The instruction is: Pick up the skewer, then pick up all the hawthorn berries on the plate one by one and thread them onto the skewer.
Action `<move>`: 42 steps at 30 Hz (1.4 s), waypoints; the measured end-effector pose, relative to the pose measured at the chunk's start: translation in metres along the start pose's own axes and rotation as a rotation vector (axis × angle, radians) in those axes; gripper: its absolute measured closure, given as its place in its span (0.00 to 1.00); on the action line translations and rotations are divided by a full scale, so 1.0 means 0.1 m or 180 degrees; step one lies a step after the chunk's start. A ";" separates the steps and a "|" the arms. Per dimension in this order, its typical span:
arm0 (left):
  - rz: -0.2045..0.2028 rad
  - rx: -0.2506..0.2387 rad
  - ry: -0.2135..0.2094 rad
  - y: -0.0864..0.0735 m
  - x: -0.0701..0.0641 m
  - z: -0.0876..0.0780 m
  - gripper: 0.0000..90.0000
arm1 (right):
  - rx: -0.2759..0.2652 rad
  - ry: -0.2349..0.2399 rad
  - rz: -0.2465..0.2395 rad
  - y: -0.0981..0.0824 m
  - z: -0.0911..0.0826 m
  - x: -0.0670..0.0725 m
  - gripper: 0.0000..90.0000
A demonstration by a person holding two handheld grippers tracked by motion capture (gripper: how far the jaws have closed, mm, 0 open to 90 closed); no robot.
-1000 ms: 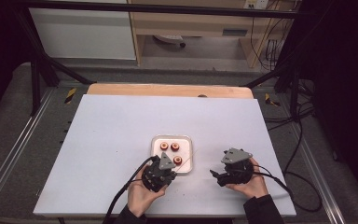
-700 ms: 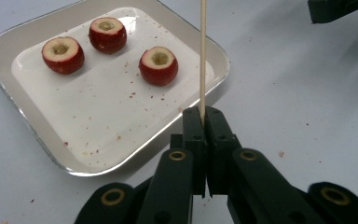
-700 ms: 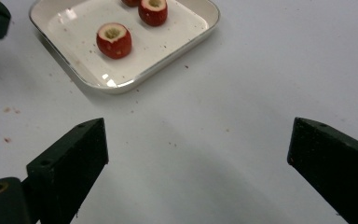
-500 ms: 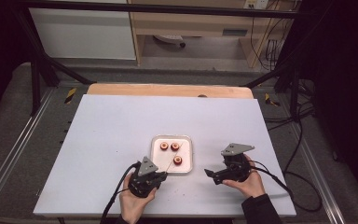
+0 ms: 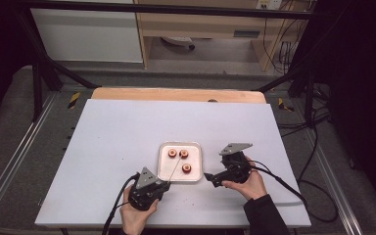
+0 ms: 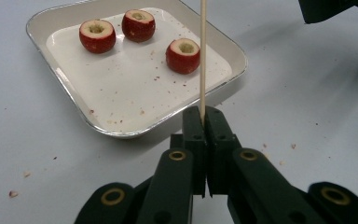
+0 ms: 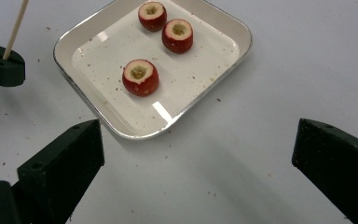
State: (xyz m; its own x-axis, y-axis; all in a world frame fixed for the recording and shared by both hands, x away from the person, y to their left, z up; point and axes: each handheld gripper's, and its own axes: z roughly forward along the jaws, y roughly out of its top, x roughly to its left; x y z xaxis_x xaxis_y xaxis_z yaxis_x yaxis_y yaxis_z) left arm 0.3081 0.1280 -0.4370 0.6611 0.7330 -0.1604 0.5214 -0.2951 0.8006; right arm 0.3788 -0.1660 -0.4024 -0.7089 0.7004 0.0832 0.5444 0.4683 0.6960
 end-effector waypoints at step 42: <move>0.0007 -0.0063 0.0005 -0.10 0.13 -0.09 0.98 | 0.0825 0.0202 -0.0038 0.70 0.67 0.28 0.27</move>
State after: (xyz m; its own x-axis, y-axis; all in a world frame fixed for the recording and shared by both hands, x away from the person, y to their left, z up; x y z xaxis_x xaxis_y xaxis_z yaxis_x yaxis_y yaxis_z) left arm 0.3067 0.1462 -0.4417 0.6615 0.7332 -0.1576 0.5091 -0.2847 0.8123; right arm 0.4271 -0.0777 -0.3995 -0.7382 0.6626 0.1263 0.6266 0.6044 0.4920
